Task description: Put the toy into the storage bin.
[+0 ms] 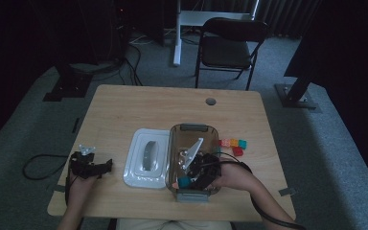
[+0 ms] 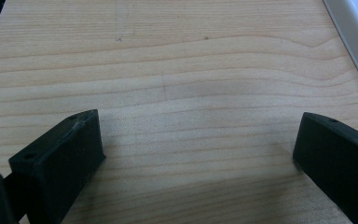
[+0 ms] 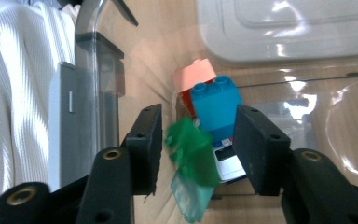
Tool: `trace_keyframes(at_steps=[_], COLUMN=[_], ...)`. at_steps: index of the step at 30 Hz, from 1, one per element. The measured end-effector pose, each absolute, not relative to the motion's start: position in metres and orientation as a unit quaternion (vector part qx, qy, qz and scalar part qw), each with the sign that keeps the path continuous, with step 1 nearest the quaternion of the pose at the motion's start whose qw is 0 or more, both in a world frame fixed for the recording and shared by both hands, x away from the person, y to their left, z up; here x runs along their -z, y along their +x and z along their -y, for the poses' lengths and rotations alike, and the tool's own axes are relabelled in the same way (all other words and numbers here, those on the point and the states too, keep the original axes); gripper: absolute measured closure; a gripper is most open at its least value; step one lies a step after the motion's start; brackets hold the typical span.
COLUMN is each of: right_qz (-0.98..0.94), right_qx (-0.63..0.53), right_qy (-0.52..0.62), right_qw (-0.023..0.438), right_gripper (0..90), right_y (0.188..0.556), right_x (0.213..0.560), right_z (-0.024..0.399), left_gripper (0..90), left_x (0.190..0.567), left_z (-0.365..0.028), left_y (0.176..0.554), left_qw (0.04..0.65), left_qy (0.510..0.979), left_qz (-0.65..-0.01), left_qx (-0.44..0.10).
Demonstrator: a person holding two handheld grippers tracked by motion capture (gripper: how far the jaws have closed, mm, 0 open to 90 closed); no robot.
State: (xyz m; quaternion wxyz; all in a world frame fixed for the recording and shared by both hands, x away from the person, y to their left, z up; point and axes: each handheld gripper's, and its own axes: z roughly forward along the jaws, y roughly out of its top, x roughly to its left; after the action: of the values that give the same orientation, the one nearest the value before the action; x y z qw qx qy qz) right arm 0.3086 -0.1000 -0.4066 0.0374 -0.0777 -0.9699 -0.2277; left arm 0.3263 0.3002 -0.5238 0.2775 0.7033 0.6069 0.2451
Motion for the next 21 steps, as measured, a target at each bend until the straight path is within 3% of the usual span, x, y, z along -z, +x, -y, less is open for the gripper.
trace_keyframes(at_steps=[14, 21], right_qz=[0.939, 0.909], right_qx=[0.313, 0.354], right_qy=[-0.145, -0.216], right_qw=[0.002, -0.043], right_gripper=[50.7, 50.3], right_y=[0.312, 0.316], right_x=[0.38, 0.365], right_z=[0.153, 0.206], left_gripper=[2.0, 2.0], left_x=[0.524, 0.524], left_z=[-0.3, -0.3], left_y=[0.326, 0.326], left_qw=[0.277, 0.277], left_qy=[0.703, 0.703], left_qz=[-0.607, -0.607], left_qx=[-0.245, -0.245])
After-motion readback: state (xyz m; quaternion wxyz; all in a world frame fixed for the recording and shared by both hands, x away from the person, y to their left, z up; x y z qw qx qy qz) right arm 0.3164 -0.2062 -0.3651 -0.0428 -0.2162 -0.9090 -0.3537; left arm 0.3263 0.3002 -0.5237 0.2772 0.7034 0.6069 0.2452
